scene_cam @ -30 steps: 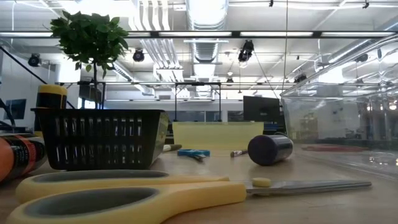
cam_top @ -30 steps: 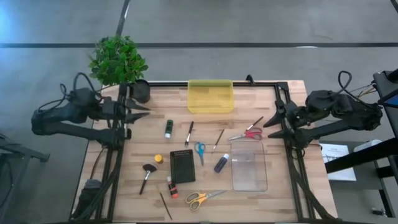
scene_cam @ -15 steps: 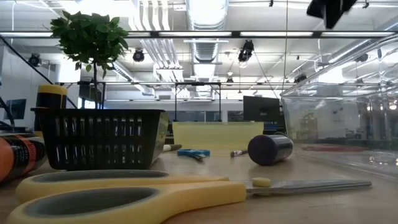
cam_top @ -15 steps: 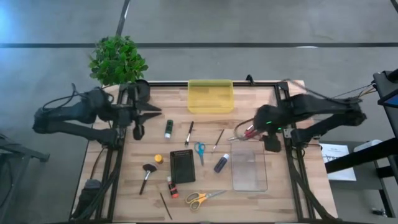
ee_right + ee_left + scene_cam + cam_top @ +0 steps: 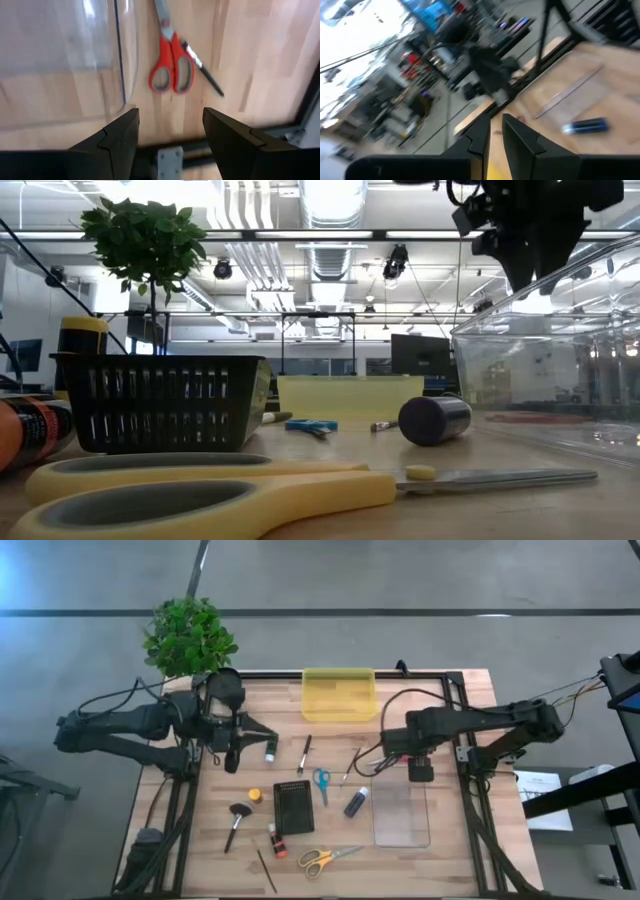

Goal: Pick & Place Paint Supplies
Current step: Put the red scissors into the yellow bin

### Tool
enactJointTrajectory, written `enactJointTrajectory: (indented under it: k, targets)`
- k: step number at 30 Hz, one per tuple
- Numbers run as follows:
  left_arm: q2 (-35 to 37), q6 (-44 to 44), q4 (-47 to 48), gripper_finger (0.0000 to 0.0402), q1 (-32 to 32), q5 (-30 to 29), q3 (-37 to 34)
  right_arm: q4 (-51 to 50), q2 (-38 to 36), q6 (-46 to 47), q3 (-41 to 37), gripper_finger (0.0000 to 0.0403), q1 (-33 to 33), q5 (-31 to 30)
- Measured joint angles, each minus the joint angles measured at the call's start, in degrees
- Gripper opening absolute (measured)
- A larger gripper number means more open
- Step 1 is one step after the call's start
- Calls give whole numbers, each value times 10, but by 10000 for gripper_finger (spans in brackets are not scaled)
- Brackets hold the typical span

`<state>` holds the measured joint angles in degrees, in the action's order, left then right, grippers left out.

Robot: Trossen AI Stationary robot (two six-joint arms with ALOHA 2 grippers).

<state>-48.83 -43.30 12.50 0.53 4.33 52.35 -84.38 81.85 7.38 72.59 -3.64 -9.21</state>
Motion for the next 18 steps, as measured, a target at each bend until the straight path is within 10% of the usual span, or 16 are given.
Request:
enactJointTrajectory:
  k: [18]
  targets:
    - [2, 24, -8, 57, 7, 123, -22, 136, -229, 84, -193, 218, 79, -10]
